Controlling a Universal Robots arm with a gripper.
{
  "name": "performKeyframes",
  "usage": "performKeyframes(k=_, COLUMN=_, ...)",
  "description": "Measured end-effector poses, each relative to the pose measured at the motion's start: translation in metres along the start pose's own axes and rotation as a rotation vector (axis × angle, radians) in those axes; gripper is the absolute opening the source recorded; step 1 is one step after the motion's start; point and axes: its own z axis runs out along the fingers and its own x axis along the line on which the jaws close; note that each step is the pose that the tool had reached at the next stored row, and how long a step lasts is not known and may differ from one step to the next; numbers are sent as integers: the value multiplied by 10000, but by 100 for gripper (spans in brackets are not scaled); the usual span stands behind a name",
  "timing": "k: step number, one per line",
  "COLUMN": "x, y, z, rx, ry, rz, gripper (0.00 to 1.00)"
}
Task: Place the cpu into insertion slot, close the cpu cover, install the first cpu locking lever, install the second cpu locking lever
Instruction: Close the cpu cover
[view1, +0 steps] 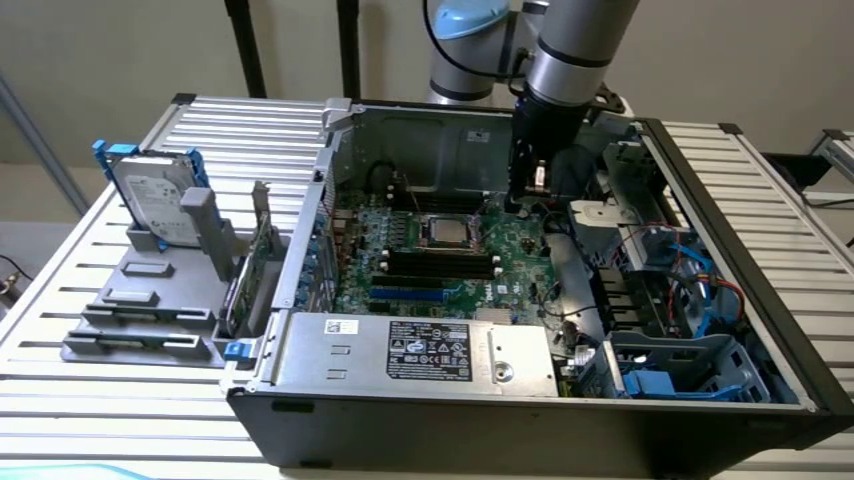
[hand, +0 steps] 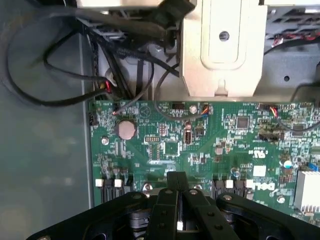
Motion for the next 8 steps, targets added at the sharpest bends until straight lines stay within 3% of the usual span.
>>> performKeyframes(k=8, x=-8, y=-330, z=5, rx=48, ry=27, rz=-1, gripper=11)
